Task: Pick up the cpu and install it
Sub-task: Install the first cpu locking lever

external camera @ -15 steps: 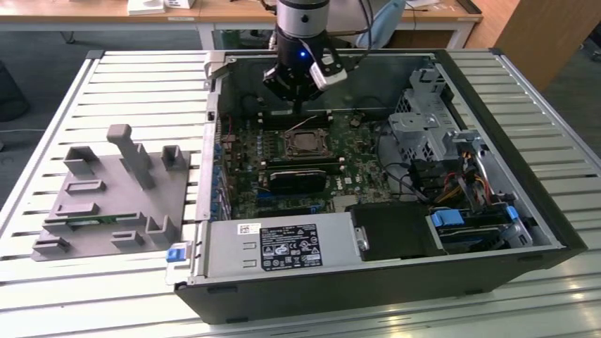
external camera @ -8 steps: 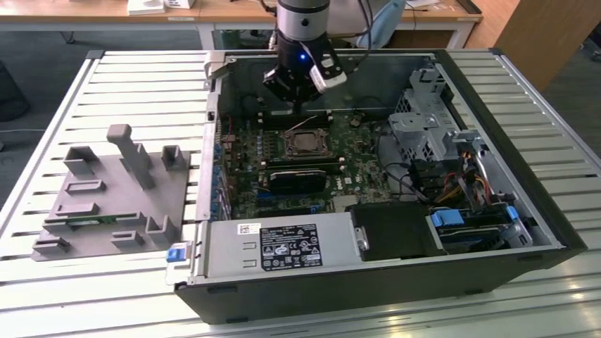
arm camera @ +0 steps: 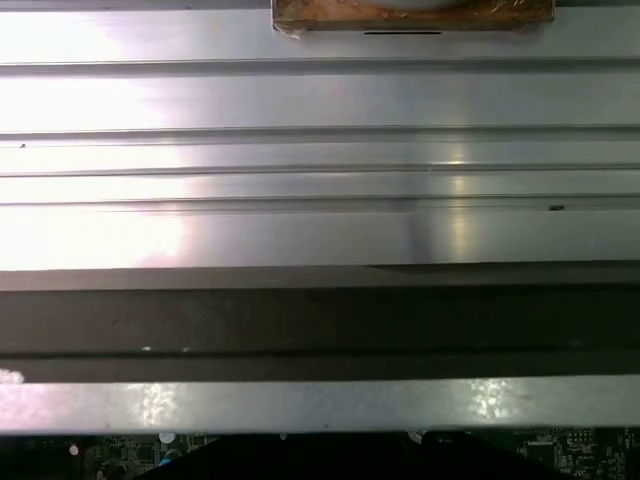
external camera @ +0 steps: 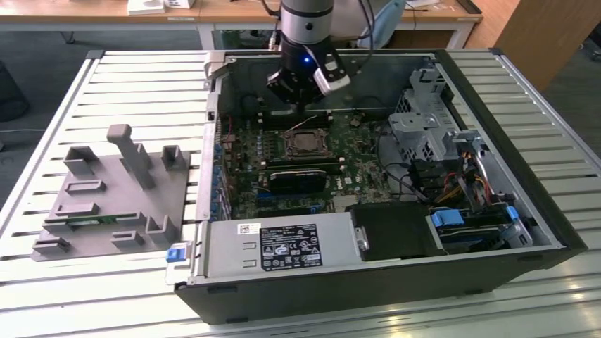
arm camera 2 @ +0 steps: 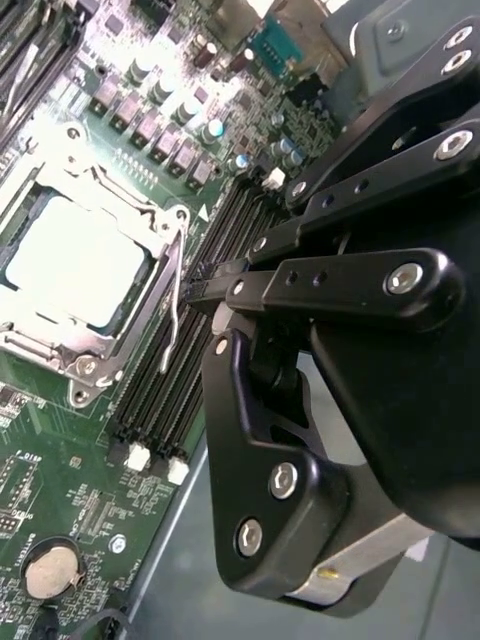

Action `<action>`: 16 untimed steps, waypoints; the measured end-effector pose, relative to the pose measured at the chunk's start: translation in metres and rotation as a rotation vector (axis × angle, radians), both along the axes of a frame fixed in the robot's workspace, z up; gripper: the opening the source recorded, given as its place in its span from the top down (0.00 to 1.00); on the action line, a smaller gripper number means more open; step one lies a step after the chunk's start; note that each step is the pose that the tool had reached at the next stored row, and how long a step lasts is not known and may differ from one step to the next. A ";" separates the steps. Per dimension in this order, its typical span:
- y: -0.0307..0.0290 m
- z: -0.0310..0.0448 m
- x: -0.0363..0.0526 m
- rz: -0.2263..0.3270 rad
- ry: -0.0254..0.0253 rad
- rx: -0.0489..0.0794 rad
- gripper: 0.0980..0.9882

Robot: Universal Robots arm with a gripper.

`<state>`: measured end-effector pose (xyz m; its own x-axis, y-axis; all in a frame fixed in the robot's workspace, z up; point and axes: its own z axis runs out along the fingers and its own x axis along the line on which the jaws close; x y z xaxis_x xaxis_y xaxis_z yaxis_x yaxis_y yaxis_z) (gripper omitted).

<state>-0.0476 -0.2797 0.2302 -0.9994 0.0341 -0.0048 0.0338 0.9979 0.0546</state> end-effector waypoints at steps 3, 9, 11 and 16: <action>0.0005 -0.0024 0.0024 0.000 0.0000 -0.001 0.99; 0.0016 -0.0054 0.0068 0.000 -0.0001 -0.002 0.99; 0.0020 -0.0062 0.0084 0.000 0.0000 -0.002 0.99; 0.0023 -0.0093 0.0117 0.000 0.0000 -0.002 0.99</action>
<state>-0.0358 -0.2773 0.2209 -0.9994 0.0342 -0.0048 0.0339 0.9980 0.0530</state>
